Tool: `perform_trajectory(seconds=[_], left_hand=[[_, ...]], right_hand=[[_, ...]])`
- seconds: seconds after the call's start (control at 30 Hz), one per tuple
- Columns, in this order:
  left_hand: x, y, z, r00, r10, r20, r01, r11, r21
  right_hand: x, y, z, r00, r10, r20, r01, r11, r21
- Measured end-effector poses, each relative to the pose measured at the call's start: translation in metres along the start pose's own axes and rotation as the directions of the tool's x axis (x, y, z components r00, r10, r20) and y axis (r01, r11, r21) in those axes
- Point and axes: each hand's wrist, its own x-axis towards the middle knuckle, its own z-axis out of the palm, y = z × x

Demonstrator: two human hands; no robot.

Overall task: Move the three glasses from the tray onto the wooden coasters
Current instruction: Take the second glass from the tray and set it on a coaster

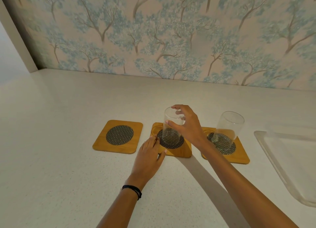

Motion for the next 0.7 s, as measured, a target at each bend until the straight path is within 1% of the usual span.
perform_trajectory(seconds=[0.2, 0.4, 0.57, 0.7], left_hand=[[0.000, 0.000, 0.000, 1.000, 0.002, -0.003, -0.002, 1.000, 0.012], [-0.003, 0.002, -0.002, 1.000, -0.002, -0.008, 0.003, 1.000, 0.023], [-0.007, 0.006, -0.005, 1.000, -0.014, 0.000, 0.014, 0.999, 0.042], [-0.009, 0.008, -0.010, 1.000, -0.010, 0.020, 0.008, 0.995, 0.096]], right_hand=[[0.001, -0.002, 0.000, 1.000, 0.017, 0.027, -0.016, 0.999, -0.039], [0.000, -0.007, -0.008, 0.986, 0.072, 0.152, -0.060, 0.995, -0.078], [-0.008, -0.010, -0.022, 0.975, 0.067, 0.211, -0.038, 0.990, -0.135], [-0.020, -0.009, -0.038, 0.970, 0.051, 0.238, -0.003, 0.980, -0.197]])
